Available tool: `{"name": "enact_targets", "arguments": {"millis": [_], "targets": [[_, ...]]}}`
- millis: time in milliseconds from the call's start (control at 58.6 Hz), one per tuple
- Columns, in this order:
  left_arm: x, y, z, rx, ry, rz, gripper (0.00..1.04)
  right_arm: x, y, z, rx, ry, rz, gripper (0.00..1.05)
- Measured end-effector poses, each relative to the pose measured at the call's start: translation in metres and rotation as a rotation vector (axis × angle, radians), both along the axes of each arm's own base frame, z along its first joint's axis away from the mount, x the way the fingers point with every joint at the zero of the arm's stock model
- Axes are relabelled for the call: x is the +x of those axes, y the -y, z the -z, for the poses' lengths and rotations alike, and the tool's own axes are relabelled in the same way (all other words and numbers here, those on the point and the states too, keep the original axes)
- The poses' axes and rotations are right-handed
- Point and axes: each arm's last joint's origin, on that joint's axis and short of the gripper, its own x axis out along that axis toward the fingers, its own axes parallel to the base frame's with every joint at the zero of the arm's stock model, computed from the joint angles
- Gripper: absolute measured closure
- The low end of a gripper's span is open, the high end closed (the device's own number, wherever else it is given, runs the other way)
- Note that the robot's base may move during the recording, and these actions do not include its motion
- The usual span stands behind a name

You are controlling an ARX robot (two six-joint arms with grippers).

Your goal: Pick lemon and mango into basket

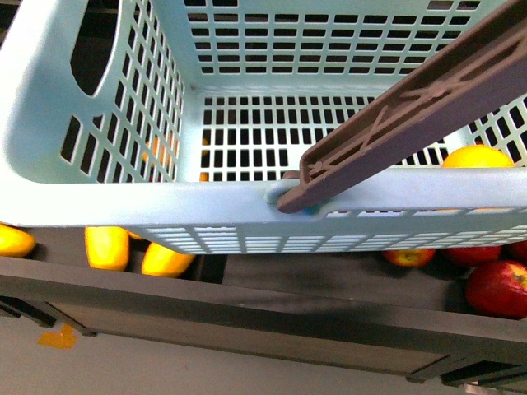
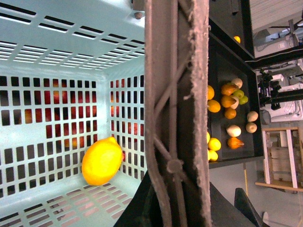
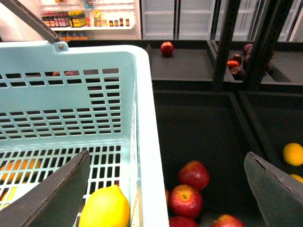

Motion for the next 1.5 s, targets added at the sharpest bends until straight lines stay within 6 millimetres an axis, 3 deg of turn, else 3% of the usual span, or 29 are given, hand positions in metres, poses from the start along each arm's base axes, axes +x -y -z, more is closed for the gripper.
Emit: {"name": "enact_targets", "arguments": {"millis": [1502], "targets": [[0.0042, -0.0051, 0.0003, 0.016, 0.015, -0.021, 0.99, -0.0003, -0.0005, 0.0025, -0.001, -0.008, -0.013, 0.09]]}}
